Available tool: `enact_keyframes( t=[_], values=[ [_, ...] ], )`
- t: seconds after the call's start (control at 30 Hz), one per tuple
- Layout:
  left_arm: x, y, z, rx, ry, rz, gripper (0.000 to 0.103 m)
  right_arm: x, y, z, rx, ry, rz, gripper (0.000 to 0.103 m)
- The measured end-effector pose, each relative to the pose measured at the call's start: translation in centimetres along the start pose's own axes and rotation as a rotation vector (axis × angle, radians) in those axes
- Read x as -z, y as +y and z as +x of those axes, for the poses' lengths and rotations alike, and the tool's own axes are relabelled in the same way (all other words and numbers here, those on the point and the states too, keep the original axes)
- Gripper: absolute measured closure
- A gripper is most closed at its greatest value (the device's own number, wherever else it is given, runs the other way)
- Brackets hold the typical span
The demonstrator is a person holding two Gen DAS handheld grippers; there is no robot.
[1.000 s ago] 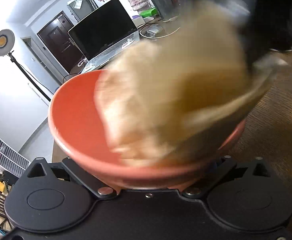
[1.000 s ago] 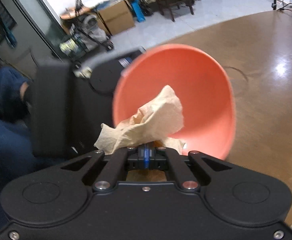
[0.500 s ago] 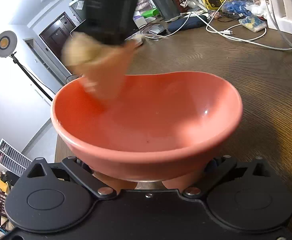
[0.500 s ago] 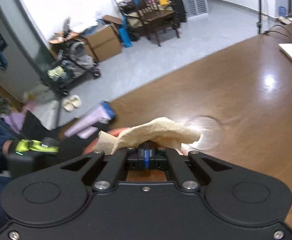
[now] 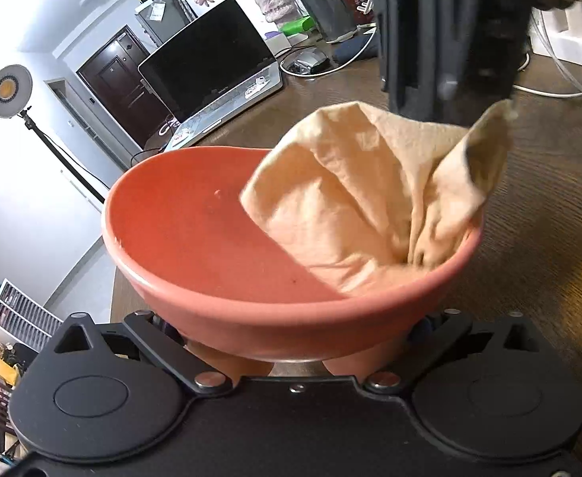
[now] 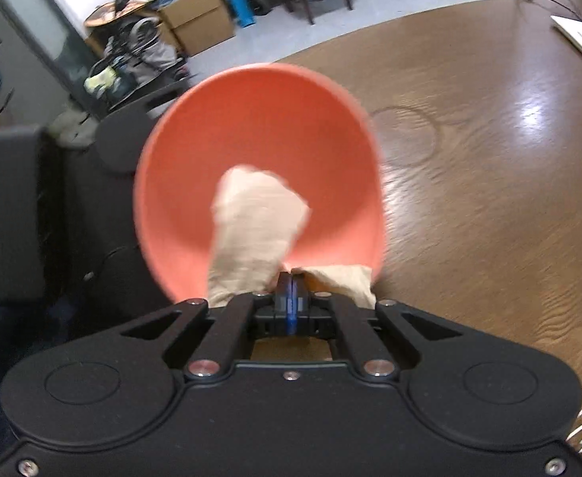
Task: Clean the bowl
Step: 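Wipe the bowl's inside with the paper towel in the right gripper, then rub the paper towel around the bowl's inner wall with the right gripper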
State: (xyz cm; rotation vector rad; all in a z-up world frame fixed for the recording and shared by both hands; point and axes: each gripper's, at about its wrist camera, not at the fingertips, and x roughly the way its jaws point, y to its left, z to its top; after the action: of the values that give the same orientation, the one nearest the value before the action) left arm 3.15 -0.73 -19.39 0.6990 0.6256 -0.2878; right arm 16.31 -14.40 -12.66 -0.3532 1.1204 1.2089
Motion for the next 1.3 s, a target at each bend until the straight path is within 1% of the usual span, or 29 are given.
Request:
enact_keyframes(
  t=[0.1,0.27,0.4,0.5,0.57,0.63,0.73,0.87,0.93,1.03,1.1,1.23,1.3],
  values=[
    [0.0,0.0,-0.1,0.003,0.003,-0.003,0.005,0.0,1.5,0.1,-0.049,-0.03,0.007,0.103],
    [0.0,-0.3,-0.3,-0.001,0.001,0.018,0.004,-1.7,3.7,0.2,-0.046,-0.07,-0.061,0.103],
    [0.1,-0.3,-0.3,0.003,0.004,0.005,0.004,-3.9,4.6,-0.4,0.0,-0.139,-0.111,0.103],
    [0.1,-0.4,-0.4,0.0,0.009,-0.008,0.004,-5.4,4.5,-0.6,0.046,-0.182,-0.138,0.103],
    [0.2,-0.4,-0.4,-0.001,0.011,-0.012,0.004,-6.4,4.1,-0.7,0.106,-0.202,-0.149,0.103],
    [0.3,-0.1,-0.4,0.006,0.02,-0.038,0.004,-7.3,3.8,-0.7,0.168,-0.21,-0.156,0.103],
    [0.2,0.3,-0.1,0.0,0.019,-0.035,0.004,-7.2,3.8,-0.3,0.252,-0.177,-0.224,0.103],
    [0.0,0.2,-0.3,0.002,0.022,-0.039,0.004,-5.9,4.7,0.7,0.343,-0.065,-0.388,0.103],
    [0.1,0.2,-0.4,0.003,0.022,-0.039,0.004,-4.9,5.4,1.2,0.354,0.003,-0.478,0.103],
    [0.0,-0.1,-0.4,-0.002,0.019,-0.021,0.004,-4.0,6.7,1.5,0.358,0.069,-0.562,0.103],
    [0.0,-0.2,-0.4,-0.004,0.017,-0.009,0.004,-3.5,7.5,1.6,0.34,0.124,-0.609,0.103],
    [-0.2,-0.6,-0.3,-0.009,0.011,0.015,0.004,-3.2,8.8,1.8,0.267,0.208,-0.662,0.103],
    [-0.2,-0.8,-0.4,-0.006,0.007,0.021,0.004,-3.4,9.5,1.8,0.21,0.243,-0.672,0.103]
  ],
)
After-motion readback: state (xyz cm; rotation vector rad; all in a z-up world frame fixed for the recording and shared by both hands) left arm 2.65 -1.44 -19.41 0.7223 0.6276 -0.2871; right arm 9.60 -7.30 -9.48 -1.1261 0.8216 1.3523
